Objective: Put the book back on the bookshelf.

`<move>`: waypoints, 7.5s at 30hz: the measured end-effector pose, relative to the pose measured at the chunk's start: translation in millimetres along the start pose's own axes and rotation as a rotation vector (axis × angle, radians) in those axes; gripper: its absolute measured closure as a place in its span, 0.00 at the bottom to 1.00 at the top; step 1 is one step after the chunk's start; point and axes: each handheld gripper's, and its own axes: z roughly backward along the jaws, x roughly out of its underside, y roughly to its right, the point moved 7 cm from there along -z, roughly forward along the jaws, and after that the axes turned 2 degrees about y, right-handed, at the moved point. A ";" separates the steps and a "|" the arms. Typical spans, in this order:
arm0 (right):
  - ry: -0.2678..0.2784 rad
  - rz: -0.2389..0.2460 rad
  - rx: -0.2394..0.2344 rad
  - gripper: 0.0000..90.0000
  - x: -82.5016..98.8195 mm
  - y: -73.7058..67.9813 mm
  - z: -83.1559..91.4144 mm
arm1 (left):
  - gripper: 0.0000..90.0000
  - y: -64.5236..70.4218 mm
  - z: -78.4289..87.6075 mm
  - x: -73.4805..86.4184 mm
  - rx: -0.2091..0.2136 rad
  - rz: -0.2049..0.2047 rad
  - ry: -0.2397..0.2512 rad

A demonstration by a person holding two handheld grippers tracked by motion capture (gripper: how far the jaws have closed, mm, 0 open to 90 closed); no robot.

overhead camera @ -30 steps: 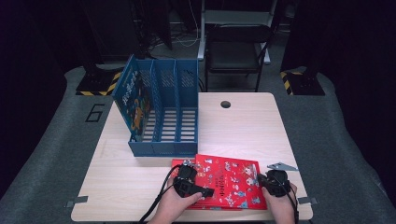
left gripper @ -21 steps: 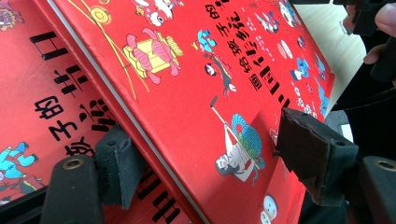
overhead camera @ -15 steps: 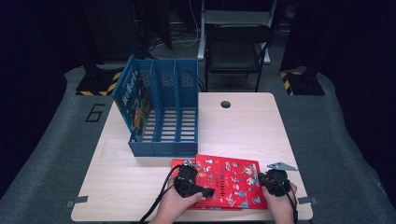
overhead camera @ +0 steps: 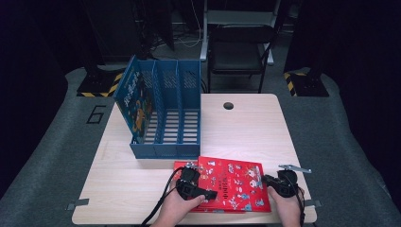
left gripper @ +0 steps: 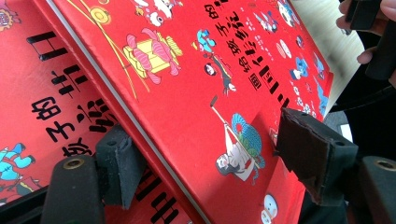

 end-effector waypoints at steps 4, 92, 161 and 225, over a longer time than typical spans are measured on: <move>-0.013 -0.040 -0.025 0.80 0.4 -0.5 -0.2 | 0.30 0.0 0.0 0.0 -0.001 0.000 0.002; -0.082 -0.156 -0.235 0.58 6.9 -30.9 -10.8 | 0.59 7.8 40.1 -28.1 0.078 0.099 0.030; -0.131 -0.280 -0.311 0.57 10.0 -27.3 -13.4 | 0.64 5.4 41.7 -28.9 0.101 0.138 0.037; -0.121 -0.149 -0.219 0.91 4.2 -29.9 -9.8 | 0.77 23.8 52.2 -44.0 0.190 0.169 0.021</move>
